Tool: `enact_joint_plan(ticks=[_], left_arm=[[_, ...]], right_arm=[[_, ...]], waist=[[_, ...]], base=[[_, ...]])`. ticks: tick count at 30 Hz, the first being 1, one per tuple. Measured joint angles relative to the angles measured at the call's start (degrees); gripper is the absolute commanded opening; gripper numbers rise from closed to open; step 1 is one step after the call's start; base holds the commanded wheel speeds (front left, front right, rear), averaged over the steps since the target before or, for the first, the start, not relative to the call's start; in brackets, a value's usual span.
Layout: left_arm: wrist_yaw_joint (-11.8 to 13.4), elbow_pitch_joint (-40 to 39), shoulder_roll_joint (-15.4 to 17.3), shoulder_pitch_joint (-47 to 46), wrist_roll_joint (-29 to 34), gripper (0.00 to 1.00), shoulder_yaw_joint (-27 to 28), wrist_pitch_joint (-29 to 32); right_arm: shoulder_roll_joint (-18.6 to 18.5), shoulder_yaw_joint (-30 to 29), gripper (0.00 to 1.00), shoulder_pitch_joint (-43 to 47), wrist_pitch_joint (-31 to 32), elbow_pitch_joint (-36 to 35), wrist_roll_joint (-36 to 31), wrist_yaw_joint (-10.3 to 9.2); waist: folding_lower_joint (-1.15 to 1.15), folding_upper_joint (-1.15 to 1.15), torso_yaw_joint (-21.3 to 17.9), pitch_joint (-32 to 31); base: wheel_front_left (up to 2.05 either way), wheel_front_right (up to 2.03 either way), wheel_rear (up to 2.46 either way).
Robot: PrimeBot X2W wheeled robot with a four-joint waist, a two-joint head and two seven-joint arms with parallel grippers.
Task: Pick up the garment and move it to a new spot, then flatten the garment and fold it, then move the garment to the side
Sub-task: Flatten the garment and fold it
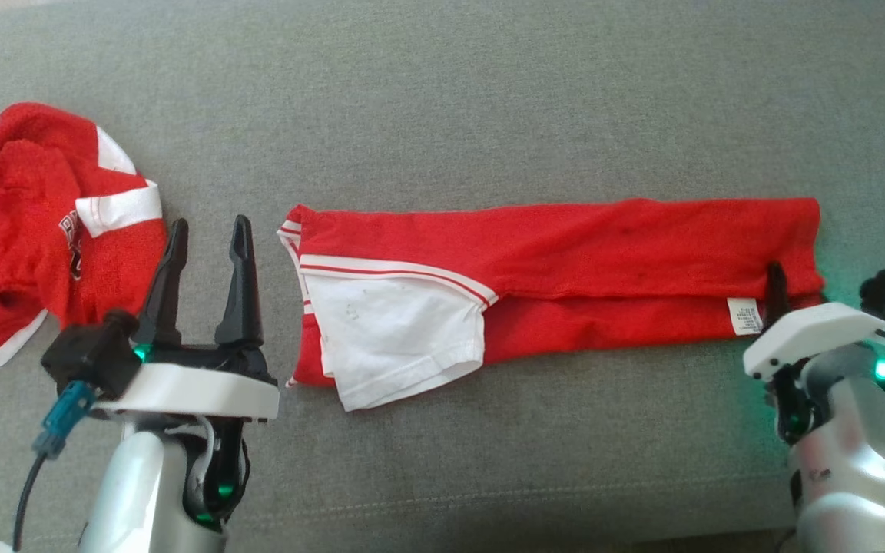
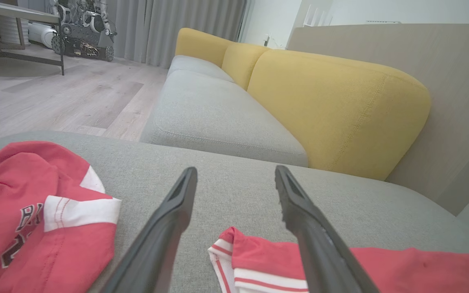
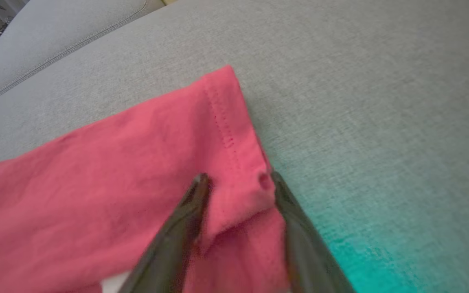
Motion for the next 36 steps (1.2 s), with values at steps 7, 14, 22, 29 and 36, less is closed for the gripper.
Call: enact_joint_plan(ticks=[7,14,22,29,36], left_arm=[[0.0,0.0,0.0,-0.2,0.1,1.00,0.6,0.0],[0.0,0.2,-0.1,-0.2,0.1,1.00,0.5,0.0],[0.0,0.6,-0.1,-0.1,-0.2,1.00,0.5,-0.1],[0.1,0.9,-0.1,0.7,-0.8,1.00,0.4,-0.1],[0.1,1.0,-0.1,1.5,-1.0,1.00,0.3,-0.1]], right_arm=[[-1.6,2.2,0.00,-0.3,-1.8,1.0,-0.4,0.01],[-8.3,-5.6,0.00,-0.7,-5.9,1.6,-9.4,0.01],[-5.6,-13.1,0.00,-2.1,-7.8,-2.5,-18.6,0.01],[0.3,-2.7,0.00,-2.5,-6.4,-6.6,-11.5,0.01],[0.3,21.1,0.00,0.9,-0.5,-19.3,13.0,0.01]], waist=[[0.00,0.00,-0.5,-0.2],[0.00,0.00,-0.6,-1.1],[0.00,0.00,-0.7,-2.3],[0.00,0.00,-1.4,-4.4],[0.00,0.00,-1.8,-5.3]], base=[[0.00,0.00,0.00],[0.00,0.00,0.00],[0.00,0.00,0.00],[0.00,0.00,0.00],[0.00,0.00,0.00]])
